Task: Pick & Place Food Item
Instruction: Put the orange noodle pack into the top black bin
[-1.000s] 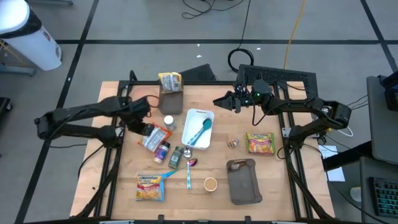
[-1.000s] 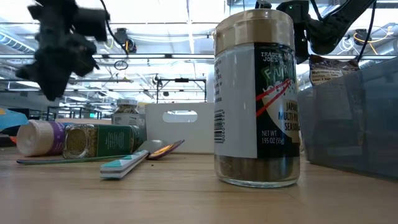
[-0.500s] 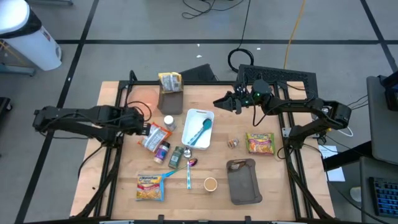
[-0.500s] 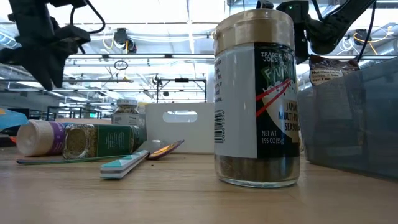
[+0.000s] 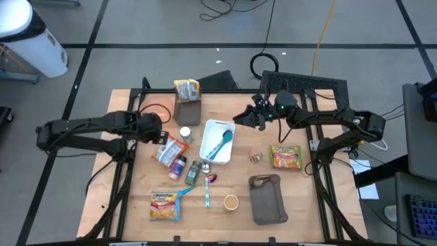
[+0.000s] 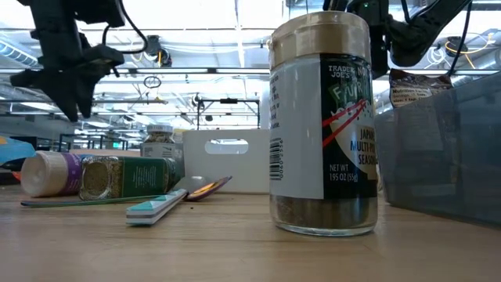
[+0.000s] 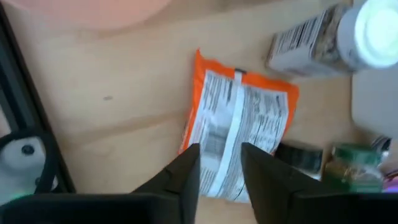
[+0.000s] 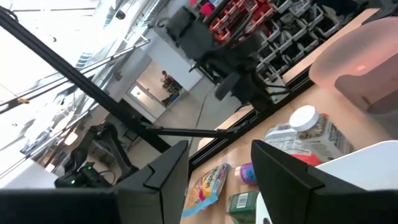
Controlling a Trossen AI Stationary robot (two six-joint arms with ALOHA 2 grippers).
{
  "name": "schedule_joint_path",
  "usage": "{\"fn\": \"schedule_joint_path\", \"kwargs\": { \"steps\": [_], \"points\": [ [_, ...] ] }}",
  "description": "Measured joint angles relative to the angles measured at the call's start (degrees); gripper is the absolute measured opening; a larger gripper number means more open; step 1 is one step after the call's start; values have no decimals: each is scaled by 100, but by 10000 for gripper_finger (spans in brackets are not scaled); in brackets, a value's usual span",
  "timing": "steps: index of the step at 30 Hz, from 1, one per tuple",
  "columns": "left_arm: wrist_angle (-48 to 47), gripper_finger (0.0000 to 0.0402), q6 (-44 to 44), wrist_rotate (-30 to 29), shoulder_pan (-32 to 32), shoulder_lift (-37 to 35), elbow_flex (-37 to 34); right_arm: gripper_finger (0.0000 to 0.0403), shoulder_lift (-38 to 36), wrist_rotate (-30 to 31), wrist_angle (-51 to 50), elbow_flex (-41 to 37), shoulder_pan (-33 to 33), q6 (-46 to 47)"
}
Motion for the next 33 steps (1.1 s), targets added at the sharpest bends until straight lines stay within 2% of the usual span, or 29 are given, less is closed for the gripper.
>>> {"fn": "schedule_joint_path", "kwargs": {
  "steps": [7,12,20,33],
  "points": [
    [40,226,616,114,693,214,-7,169,0,9,-2,0,138,12],
    [242,260,1129,159,978,741,-7,169,0,9,-4,0,166,27],
    [1058,253,1844,524,1246,1685,-4,169,0,13,-4,0,163,154],
    [1212,237,2380,848,1417,2610,-4,169,0,35,-4,0,161,147]
  ]
}}
